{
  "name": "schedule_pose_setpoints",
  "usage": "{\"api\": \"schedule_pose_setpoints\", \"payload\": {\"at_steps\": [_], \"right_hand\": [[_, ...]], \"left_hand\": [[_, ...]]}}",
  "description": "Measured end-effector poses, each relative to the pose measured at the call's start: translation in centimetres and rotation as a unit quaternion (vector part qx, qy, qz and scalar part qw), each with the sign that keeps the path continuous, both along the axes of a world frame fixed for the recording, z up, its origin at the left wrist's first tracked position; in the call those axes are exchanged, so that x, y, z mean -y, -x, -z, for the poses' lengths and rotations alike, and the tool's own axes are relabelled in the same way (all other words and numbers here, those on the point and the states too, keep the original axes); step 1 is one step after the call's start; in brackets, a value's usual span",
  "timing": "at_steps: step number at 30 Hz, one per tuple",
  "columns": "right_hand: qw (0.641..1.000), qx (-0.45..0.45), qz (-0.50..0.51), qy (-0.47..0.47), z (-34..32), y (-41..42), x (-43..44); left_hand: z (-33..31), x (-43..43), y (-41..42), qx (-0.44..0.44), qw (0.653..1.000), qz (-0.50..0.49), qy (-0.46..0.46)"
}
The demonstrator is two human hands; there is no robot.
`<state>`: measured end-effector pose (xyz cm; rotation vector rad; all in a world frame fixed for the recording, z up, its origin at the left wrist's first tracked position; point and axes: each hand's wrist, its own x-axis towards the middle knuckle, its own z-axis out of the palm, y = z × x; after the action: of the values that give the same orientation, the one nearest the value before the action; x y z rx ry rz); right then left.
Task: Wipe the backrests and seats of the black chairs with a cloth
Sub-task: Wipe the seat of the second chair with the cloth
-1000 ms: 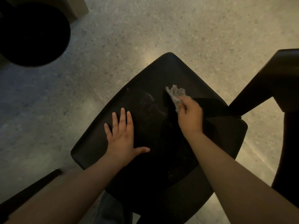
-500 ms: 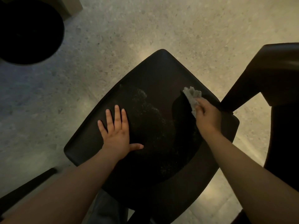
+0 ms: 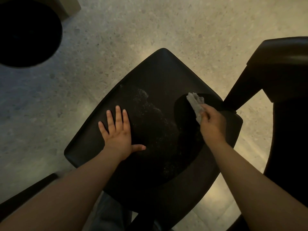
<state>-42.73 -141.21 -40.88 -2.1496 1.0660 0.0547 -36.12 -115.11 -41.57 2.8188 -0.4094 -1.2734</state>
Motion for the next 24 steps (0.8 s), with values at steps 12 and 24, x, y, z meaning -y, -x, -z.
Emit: {"api": "schedule_pose_setpoints", "payload": {"at_steps": [12, 24], "right_hand": [[0.993, 0.096, -0.066, 0.005, -1.0, 2.3, -1.0], [0.988, 0.072, -0.105, -0.082, 0.0, 4.1, -4.0]], "left_hand": [[-0.1, -0.1, 0.1, 0.01, 1.0, 0.0, 0.003], [0.0, 0.0, 0.3, 0.034, 0.999, 0.008, 0.002]]}}
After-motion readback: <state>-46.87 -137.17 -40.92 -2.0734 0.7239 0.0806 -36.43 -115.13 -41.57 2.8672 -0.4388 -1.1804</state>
